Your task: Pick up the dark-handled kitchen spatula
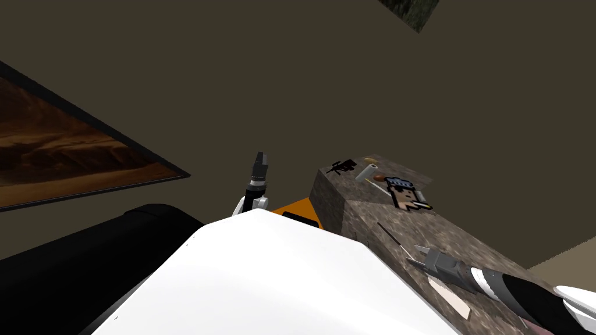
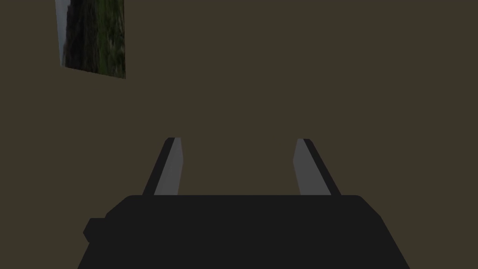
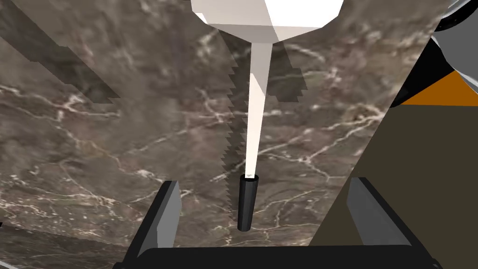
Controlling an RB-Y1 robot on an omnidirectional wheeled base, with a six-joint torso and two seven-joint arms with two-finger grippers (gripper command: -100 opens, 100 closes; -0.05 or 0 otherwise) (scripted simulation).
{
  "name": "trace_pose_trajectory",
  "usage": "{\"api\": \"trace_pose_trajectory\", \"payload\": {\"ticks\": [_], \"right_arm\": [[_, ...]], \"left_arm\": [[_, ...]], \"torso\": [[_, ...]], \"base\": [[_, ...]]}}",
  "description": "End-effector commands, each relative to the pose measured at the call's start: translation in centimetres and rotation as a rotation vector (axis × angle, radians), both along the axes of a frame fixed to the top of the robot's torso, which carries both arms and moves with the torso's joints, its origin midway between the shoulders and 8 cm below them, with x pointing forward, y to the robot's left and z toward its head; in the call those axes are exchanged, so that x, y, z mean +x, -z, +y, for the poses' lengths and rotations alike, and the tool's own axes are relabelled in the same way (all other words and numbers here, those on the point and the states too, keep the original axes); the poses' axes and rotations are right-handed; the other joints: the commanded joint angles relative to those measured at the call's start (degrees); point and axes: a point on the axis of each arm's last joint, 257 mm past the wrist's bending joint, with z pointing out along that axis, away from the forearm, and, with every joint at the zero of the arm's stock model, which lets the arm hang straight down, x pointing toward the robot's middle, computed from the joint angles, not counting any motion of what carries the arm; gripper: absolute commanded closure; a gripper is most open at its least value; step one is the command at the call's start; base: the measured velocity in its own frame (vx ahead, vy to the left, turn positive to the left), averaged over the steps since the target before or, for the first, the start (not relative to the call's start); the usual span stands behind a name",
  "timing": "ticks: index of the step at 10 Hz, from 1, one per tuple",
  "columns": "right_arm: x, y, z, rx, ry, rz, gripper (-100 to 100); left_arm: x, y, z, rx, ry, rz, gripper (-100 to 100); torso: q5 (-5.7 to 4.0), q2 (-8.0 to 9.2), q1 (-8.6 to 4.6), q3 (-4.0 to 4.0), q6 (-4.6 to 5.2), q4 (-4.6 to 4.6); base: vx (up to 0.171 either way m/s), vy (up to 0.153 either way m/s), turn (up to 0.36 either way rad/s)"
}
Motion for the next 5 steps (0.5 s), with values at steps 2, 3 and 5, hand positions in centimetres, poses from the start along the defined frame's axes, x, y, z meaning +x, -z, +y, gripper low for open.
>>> {"api": "trace_pose_trajectory", "payload": {"ticks": [2,3,5], "right_arm": [[-0.71,0.41,-0.33,-0.014,-0.004,0.025,-100],[-0.55,0.35,-0.24,-0.01,-0.004,0.02,-100],[-0.94,0.77,-0.08,-0.031,0.01,0.043,-100]], "left_arm": [[0.0,0.0,0.0,0.0,0.0,0.0,0],[0.0,0.0,0.0,0.0,0.0,0.0,0],[0.0,-0.01,-0.01,0.0,0.0,0.0,0]], "torso": [[0.04,0.03,0.16,0.02,-0.01,0.01],[0.06,0.07,0.23,0.04,0.01,0.02],[0.1,0.11,0.35,0.06,-0.04,0.03]], "base": [[0.022,-0.032,-0.161],[0.007,-0.01,-0.037],[-0.04,-0.033,0.172]]}}
